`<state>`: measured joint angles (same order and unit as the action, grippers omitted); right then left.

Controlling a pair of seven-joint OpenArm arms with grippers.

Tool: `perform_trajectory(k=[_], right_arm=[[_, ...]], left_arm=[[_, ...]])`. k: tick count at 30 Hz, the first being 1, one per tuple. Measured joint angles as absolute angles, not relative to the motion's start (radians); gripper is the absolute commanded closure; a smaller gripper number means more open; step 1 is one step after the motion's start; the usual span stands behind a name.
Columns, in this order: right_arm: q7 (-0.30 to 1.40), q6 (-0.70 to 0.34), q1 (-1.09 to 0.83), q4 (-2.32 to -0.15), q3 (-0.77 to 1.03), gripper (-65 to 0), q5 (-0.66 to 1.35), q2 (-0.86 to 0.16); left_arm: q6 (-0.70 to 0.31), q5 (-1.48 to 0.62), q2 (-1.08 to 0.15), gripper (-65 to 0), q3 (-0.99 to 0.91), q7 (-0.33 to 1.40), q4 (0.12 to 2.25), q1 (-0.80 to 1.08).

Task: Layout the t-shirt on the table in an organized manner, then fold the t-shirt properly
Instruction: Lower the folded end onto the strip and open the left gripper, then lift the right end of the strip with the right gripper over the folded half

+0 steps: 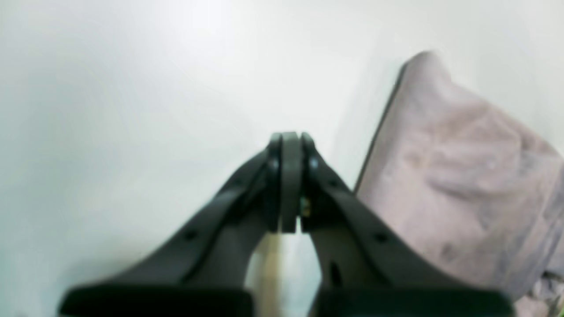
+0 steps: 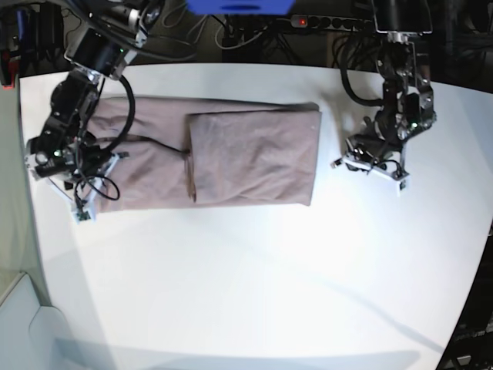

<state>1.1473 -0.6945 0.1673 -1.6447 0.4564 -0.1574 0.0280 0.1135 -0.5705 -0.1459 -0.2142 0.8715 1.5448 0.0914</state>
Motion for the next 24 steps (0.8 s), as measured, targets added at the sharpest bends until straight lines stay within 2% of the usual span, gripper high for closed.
perform_trajectory(k=[12, 17, 24], right_arm=[[1.14, -0.694, 0.104, -1.819, 0.348, 0.0, -0.164, 0.088], [1.14, -0.694, 0.04, -1.927, 0.218, 0.0, -0.168, 0.099], [1.124, -0.695, -0.011, -1.958, 0.036, 0.0, -0.16, 0.099]], left_arm=[[0.113, -0.582, -0.09, -0.3, -0.208, 0.912, 1.536, 0.091], [0.11, -0.604, -0.078, -0.3, -0.208, 0.896, 1.493, 0.085], [0.108, -0.616, -0.083, -0.3, -0.212, 0.886, 1.488, 0.09]])
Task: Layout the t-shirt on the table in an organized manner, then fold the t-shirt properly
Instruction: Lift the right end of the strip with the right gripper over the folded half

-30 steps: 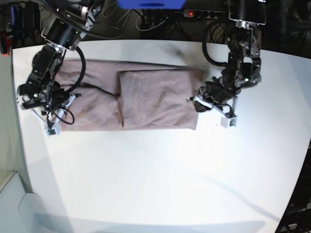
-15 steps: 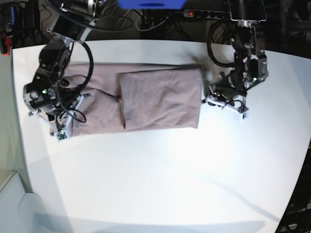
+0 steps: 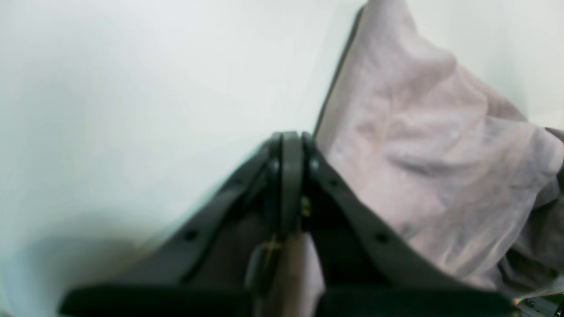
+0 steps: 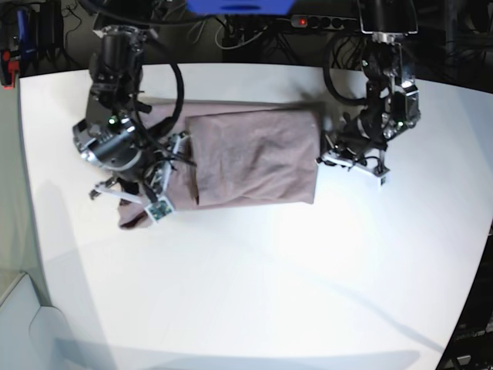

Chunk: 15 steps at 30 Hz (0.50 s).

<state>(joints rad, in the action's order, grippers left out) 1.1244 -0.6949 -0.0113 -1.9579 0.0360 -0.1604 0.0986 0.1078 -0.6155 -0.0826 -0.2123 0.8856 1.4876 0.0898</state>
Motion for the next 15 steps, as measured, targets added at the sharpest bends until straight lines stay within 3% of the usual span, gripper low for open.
perform_trajectory(k=[9, 15], right_arm=[[1.11, -0.694, -0.03, -1.957, -0.181, 0.0, -0.163, 0.094], [1.115, -0.695, -0.001, -1.953, -0.24, 0.0, -0.165, 0.142]], left_arm=[[0.105, -0.619, -0.083, -0.3, -0.215, 0.886, 1.488, 0.091], [0.105, -0.619, -0.082, -0.3, -0.213, 0.886, 1.488, 0.091]])
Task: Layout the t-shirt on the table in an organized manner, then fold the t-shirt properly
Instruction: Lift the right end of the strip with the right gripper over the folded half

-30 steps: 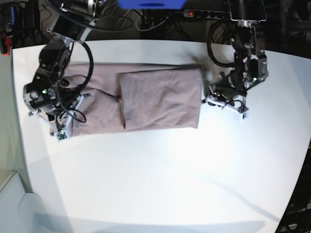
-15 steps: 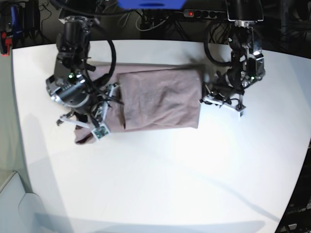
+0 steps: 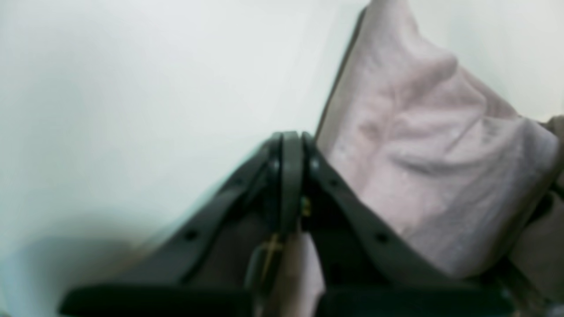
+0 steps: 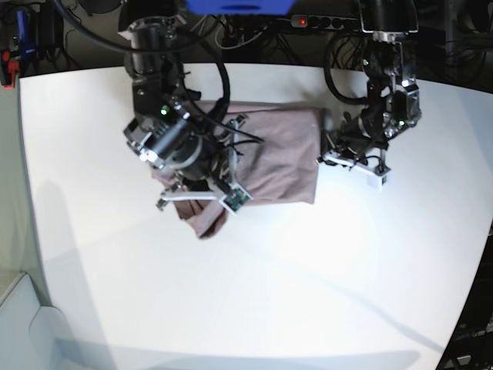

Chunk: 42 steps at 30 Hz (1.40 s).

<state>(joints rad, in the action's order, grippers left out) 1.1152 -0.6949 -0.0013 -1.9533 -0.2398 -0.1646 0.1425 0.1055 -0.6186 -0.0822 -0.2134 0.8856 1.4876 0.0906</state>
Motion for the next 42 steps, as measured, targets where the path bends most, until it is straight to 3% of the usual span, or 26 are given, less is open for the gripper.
perform_trajectory(k=[14, 27, 34, 42], right_arm=[[1.085, -0.695, 0.086, -1.76, -0.41, 0.0, -0.168, 0.144], [1.056, -0.694, 0.155, -1.762, -0.636, 0.0, -0.177, 0.145], [1.024, -0.695, 0.164, -1.74, -0.629, 0.0, -0.167, 0.144], [1.024, -0.695, 0.194, -1.741, -0.501, 0.0, -0.16, 0.144]], left_arm=[[0.106, -0.615, -0.046, -0.3, -0.219, 0.874, 1.494, 0.105], [0.106, -0.618, -0.03, -0.3, -0.216, 0.874, 1.492, 0.105], [0.106, -0.628, -0.03, -0.3, -0.221, 0.874, 1.502, 0.124], [0.129, -0.585, -0.028, -0.3, -0.221, 0.921, 1.593, 0.162]])
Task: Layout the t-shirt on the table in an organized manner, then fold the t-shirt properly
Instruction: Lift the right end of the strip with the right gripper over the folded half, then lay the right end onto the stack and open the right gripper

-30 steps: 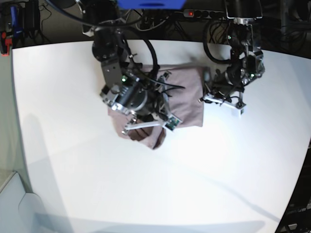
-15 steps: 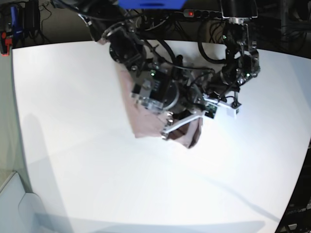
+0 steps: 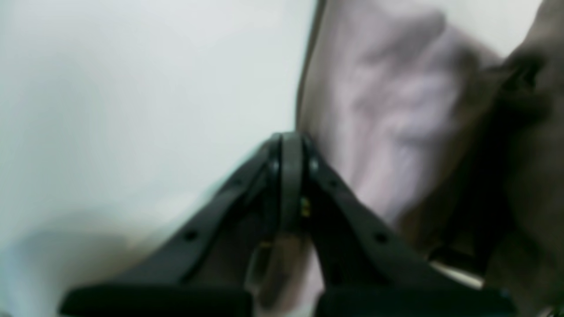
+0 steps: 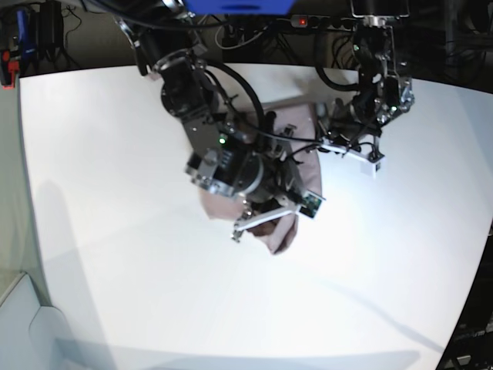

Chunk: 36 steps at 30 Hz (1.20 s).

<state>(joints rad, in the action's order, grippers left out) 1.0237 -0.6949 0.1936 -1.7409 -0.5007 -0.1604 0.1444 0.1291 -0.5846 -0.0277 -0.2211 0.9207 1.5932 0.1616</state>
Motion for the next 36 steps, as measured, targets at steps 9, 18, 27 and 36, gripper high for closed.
perform_trajectory(k=[9, 18, 27, 36], right_arm=[[1.021, -0.695, 0.174, -1.742, -0.5, 0.0, -0.16, 0.128], [1.011, -0.694, 0.174, -1.689, -0.502, 0.0, -0.156, 0.134], [0.931, -0.695, 0.173, -1.569, -0.502, 0.0, -0.16, 0.136], [0.934, -0.695, 0.173, -1.566, -0.502, 0.0, -0.16, 0.147]], left_arm=[[0.13, -0.588, -0.013, -0.3, -0.397, 0.939, 1.666, 0.17], [0.128, -0.588, -0.007, -0.3, -0.572, 0.945, 1.699, 0.219], [0.128, -0.592, -0.007, -0.3, -0.707, 0.993, 1.765, 0.251], [0.128, -0.592, -0.008, -0.3, -0.741, 0.995, 1.768, 0.246]])
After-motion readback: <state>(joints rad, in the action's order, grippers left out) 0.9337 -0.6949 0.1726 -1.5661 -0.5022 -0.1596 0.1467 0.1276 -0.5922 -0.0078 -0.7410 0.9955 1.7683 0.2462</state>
